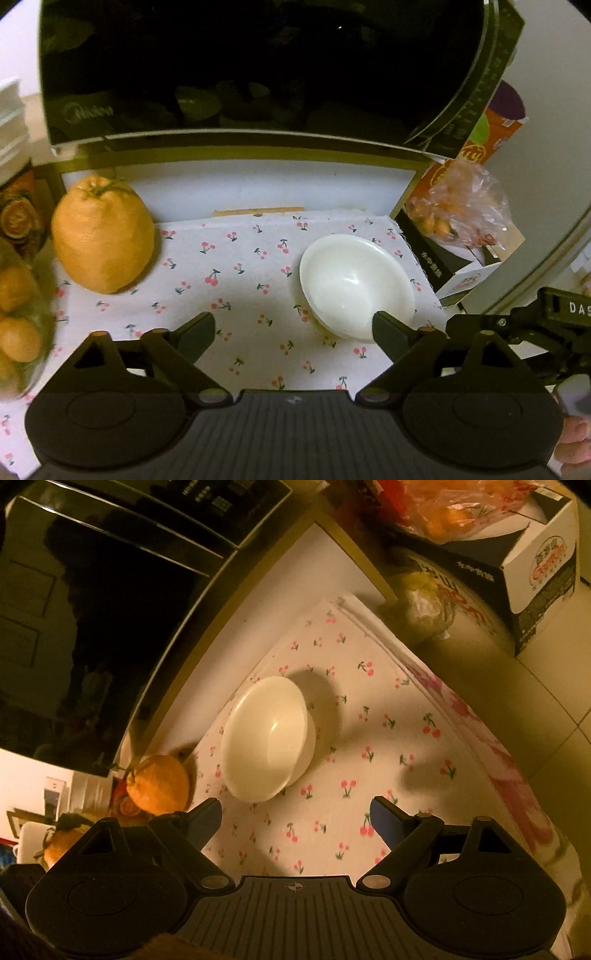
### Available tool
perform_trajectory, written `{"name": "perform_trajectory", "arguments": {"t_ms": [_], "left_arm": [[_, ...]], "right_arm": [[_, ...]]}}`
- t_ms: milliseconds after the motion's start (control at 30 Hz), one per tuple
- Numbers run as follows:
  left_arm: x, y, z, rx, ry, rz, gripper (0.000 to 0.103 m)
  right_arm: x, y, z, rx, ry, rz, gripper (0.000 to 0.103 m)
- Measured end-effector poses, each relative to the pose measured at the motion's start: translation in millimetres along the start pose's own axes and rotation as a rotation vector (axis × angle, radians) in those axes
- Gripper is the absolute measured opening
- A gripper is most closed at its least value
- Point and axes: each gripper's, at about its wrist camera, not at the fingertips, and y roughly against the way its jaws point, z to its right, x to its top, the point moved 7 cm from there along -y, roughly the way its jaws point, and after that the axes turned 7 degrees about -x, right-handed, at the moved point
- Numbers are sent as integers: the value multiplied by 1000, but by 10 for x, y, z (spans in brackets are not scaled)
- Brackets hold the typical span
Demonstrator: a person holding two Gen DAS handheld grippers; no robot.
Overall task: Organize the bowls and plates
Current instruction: 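Reach the left gripper to the small white bowl and grasp its rim, then lift the small white bowl with the left gripper toward the cream bowl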
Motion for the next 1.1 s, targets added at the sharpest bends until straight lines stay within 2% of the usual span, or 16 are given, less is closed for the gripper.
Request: {"name": "perform_trajectory", "arguments": {"t_ms": [267, 367, 733, 1000, 1100], "left_arm": [[43, -280, -4, -37, 20, -29, 57], [53, -362, 1, -44, 20, -37, 46], [62, -473, -17, -65, 35, -22, 30], [80, -510, 2, -68, 33, -21, 24], [79, -520, 21, -73, 29, -24, 17]], "right_arm": [[152, -209, 29, -20, -3, 25, 88], [185, -259, 34, -16, 1, 32, 79], [234, -370, 28, 8, 13, 68, 39], [263, -398, 7, -2, 21, 93, 26], [266, -404, -13, -9, 34, 99, 19]]}}
